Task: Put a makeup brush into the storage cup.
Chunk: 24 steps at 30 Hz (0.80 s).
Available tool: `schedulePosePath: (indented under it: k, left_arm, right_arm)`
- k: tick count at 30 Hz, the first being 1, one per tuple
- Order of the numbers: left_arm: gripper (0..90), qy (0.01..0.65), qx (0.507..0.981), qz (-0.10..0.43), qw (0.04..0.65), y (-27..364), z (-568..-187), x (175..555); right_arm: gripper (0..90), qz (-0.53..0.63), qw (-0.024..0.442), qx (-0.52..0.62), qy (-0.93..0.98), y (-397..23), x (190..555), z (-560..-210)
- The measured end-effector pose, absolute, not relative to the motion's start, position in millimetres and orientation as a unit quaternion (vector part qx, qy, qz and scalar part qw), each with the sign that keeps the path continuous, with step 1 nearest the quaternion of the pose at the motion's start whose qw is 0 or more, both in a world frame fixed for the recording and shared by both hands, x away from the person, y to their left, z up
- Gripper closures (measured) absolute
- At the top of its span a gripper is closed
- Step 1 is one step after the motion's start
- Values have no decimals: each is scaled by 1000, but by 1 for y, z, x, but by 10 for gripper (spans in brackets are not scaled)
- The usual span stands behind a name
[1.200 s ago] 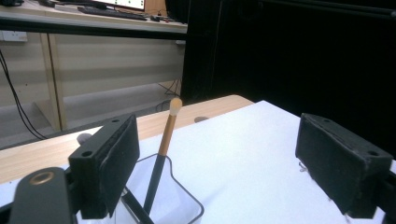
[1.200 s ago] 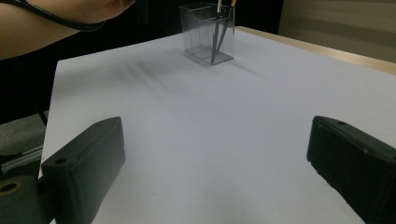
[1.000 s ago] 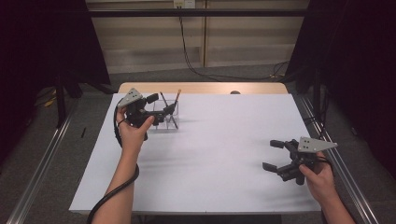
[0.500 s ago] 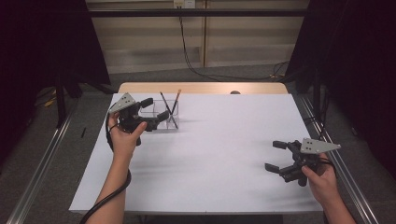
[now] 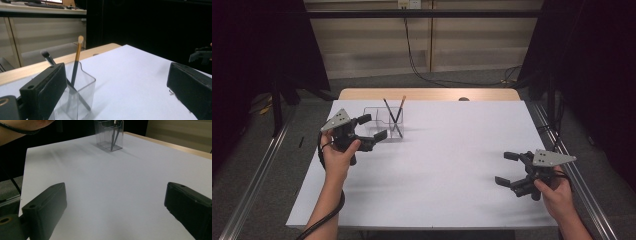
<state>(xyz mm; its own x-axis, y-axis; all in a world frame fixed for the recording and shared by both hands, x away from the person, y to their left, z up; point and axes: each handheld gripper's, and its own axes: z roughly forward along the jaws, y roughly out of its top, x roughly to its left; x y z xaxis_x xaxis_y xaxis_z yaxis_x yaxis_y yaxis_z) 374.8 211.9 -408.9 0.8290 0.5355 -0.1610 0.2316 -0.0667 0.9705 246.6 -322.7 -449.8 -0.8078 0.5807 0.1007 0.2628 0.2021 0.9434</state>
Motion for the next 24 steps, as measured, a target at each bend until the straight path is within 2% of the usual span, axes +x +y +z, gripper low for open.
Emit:
schedulePosePath:
  k: [24]
  left_arm:
    - [8, 229, 746, 95, 618, 221, -413, 347]
  right_arm:
    - [41, 568, 147, 280, 759, -327, 246, -449]
